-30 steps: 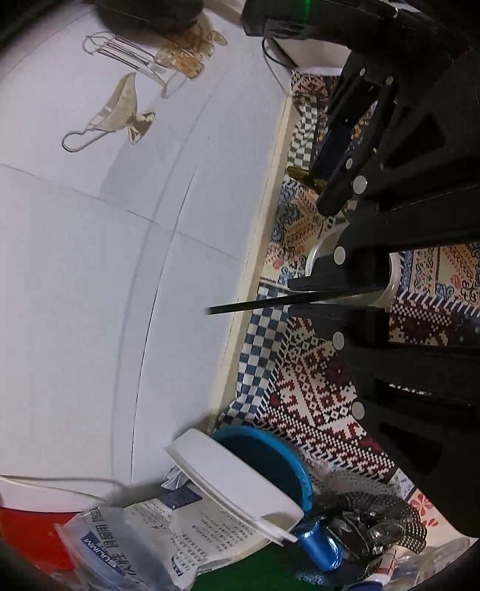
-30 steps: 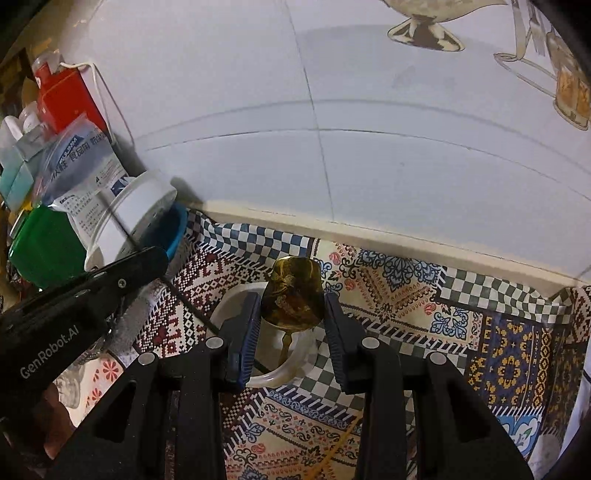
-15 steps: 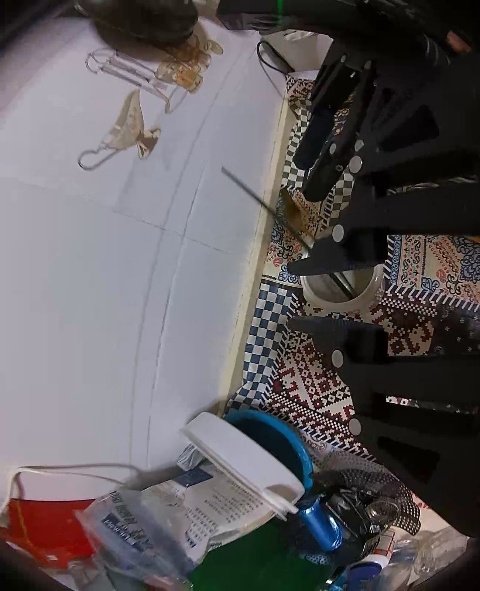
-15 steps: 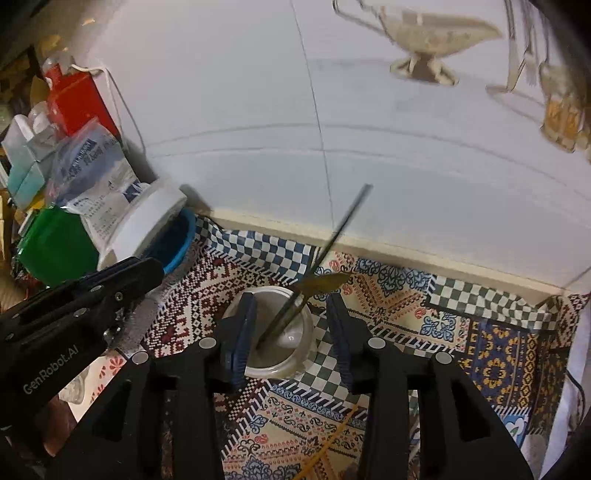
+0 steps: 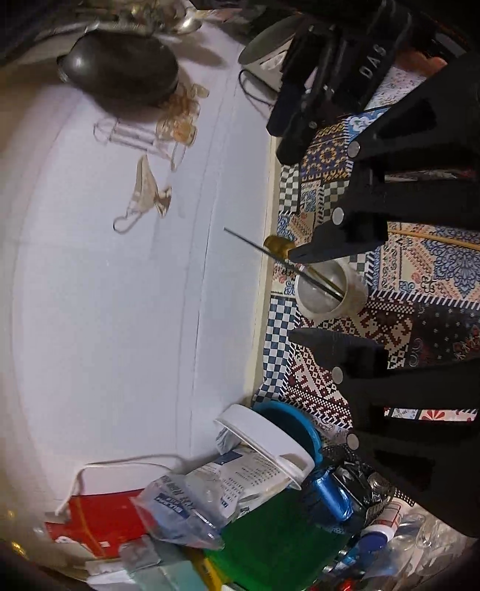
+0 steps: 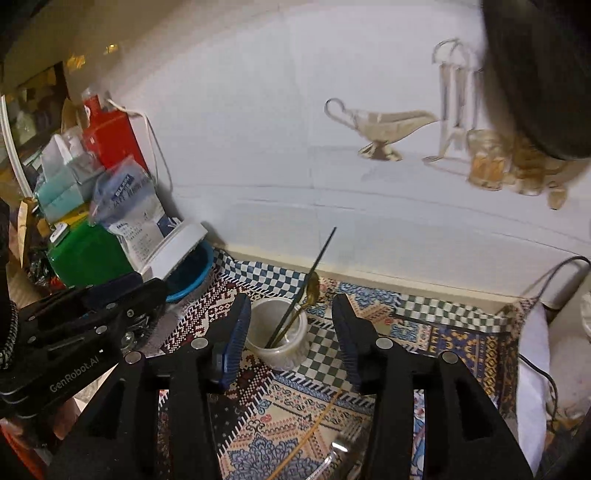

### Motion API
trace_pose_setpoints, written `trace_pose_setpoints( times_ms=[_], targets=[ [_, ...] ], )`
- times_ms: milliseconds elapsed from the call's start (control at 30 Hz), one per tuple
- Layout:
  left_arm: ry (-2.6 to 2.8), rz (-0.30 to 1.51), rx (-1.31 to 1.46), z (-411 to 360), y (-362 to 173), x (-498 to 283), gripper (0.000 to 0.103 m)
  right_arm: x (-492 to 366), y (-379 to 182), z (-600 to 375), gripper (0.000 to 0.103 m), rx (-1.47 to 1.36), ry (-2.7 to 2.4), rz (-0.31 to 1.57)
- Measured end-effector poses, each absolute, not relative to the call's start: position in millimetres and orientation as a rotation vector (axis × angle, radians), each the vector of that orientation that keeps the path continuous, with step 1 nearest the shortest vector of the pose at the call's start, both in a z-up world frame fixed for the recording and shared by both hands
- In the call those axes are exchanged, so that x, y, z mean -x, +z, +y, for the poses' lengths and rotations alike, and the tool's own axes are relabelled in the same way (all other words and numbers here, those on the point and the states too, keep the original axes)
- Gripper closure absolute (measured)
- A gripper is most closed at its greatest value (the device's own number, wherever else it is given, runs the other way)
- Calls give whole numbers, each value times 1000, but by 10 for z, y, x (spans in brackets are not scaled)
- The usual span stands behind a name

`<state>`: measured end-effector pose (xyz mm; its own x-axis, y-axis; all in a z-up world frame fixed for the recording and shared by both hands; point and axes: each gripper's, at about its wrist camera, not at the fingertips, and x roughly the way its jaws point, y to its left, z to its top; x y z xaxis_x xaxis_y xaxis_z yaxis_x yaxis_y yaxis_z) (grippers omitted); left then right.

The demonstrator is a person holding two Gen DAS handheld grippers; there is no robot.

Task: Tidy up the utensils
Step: 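Lower the spoon into the white cup and open the right tool while the left tool releases the stick, then move both tools back down to the loose utensils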

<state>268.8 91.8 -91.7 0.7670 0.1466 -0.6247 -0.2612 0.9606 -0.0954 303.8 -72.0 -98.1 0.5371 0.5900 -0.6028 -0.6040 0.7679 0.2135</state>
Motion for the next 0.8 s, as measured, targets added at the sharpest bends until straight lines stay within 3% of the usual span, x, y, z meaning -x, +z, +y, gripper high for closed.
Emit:
trace_pose_setpoints(
  times_ms=[367,800],
  targets=[
    [118,662,105,408,-926,-2410,54,-2721,-1051,-1340,58,-4,567,717],
    [-6,848,72,-158,-1682,-2542,54,-2595,-1624,-1960,58,-18,401,858]
  ],
)
